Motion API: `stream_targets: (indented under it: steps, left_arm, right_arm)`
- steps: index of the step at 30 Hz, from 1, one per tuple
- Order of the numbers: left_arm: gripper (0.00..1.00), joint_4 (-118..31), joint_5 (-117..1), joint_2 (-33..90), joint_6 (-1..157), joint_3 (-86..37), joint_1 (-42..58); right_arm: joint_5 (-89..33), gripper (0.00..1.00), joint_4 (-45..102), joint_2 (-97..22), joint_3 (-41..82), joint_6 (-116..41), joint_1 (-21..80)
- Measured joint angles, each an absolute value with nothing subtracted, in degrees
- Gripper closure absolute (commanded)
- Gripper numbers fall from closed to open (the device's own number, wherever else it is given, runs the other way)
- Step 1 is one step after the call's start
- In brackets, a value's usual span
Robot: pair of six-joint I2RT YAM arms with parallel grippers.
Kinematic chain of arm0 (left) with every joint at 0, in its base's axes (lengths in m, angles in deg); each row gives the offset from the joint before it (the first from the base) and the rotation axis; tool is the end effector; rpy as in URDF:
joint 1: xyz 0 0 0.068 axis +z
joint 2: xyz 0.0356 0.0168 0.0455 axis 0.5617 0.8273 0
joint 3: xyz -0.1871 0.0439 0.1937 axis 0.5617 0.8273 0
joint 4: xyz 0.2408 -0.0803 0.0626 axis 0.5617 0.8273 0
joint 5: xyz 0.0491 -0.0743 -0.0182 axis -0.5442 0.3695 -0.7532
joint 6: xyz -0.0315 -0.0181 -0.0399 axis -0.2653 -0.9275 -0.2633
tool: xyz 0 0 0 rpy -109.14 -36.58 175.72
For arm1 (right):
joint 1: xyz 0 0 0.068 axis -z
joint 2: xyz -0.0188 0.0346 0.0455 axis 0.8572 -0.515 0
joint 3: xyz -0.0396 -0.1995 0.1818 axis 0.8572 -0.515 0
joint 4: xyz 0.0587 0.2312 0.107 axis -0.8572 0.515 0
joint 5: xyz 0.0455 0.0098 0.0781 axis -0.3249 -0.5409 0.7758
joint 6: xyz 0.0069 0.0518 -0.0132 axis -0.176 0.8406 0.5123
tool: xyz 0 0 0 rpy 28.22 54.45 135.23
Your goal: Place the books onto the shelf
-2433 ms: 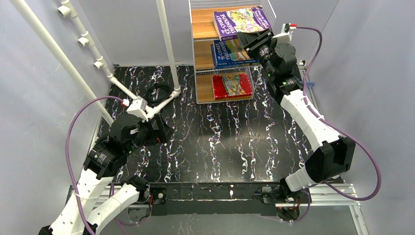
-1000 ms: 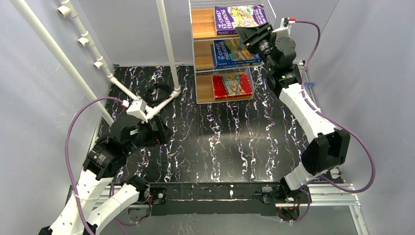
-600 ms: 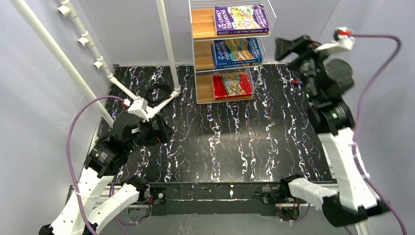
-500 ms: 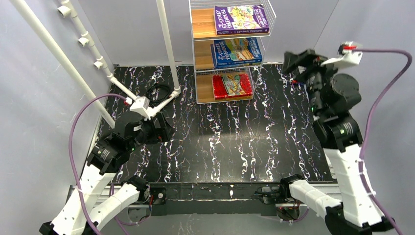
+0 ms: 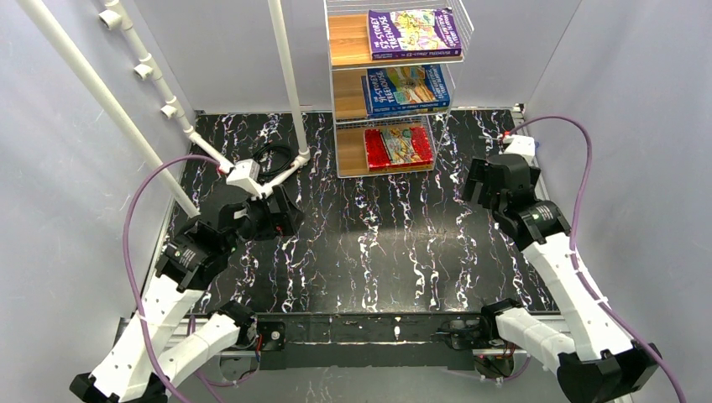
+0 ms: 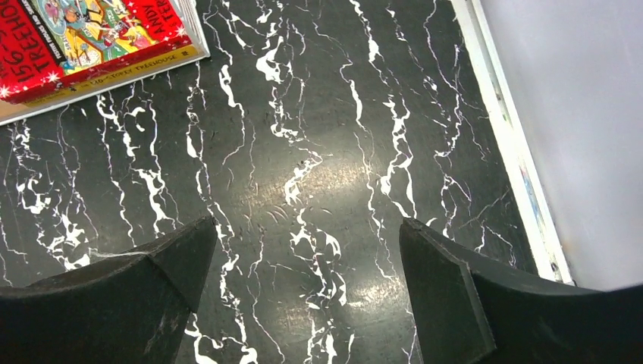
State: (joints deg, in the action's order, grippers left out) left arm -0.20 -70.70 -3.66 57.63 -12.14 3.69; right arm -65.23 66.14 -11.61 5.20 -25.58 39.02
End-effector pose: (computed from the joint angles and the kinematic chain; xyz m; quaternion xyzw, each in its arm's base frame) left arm 0.1270 -0.0716 0.3755 -0.0302 0.8431 -0.2503 0.4750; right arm 0.1898 0.0503 0.3531 0.1096 0.8531 -0.0609 0.5065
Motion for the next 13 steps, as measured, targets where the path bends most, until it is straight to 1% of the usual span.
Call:
stream_targets:
  steps: [6, 13]
  left_arm:
    - [0.09, -2.3, -70.5, -6.1, 55.8, -8.6, 3.7]
    - [0.1, -2.5, -70.4, -5.8, 55.3, -7.9, 3.7]
  right_arm:
    - [-67.0, 0.01, 66.2, -7.1, 4.1, -24.9, 39.0]
    - [-67.1, 0.01, 65.0, -6.5, 3.9, -24.6, 39.0]
